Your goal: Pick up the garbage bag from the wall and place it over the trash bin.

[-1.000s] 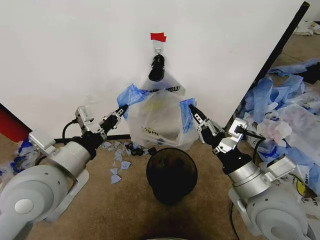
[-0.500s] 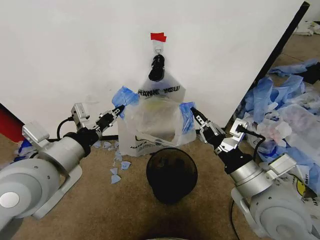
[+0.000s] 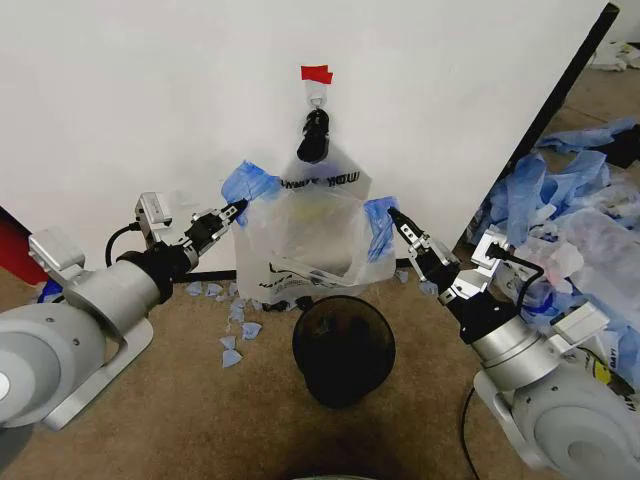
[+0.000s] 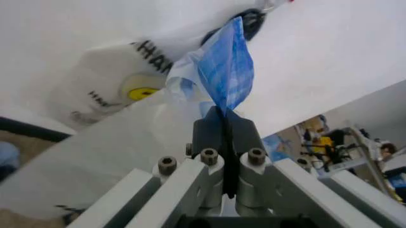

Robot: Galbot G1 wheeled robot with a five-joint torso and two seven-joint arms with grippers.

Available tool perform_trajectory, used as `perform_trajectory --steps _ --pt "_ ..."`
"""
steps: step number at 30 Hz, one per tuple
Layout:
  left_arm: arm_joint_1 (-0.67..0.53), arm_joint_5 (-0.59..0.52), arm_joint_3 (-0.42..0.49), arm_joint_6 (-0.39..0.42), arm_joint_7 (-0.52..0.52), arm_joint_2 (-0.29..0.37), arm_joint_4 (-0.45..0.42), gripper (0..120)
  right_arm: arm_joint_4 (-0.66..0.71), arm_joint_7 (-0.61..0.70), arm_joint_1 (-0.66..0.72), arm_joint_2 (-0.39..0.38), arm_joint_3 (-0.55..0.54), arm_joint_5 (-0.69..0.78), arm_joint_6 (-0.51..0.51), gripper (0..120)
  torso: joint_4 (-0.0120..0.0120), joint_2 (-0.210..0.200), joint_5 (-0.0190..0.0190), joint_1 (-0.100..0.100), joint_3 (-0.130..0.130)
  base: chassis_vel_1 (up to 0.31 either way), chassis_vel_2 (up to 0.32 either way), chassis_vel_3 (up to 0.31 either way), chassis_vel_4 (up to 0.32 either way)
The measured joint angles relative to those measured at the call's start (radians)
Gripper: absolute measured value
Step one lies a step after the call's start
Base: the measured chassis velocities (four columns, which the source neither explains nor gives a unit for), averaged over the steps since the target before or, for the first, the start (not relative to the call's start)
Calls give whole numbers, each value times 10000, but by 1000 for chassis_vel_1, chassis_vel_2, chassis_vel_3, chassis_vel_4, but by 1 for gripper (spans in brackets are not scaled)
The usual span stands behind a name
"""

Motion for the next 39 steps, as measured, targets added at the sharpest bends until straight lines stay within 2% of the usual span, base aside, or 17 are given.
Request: perform_trajectory --steps 2,9,22,39 --pt "194 205 -23 40 71 -71 0 0 0 -66 -172 35 58 -160 22 0 -2 0 0 0 0 0 0 0 0" --pt "1186 2015 37 194 818 -529 2 0 0 -354 -1168 497 488 -1551 258 0 -3 0 0 0 0 0 0 0 0" --pt "1883 3046 98 356 981 -1222 2 0 0 -1073 -2592 1482 590 -3035 735 0 -4 0 1 -1 0 0 0 0 0" --pt "2960 4946 279 327 1310 -1664 -1 0 -1 -1355 -3675 1503 386 -3934 933 0 -2 1 1 0 0 0 0 0 0"
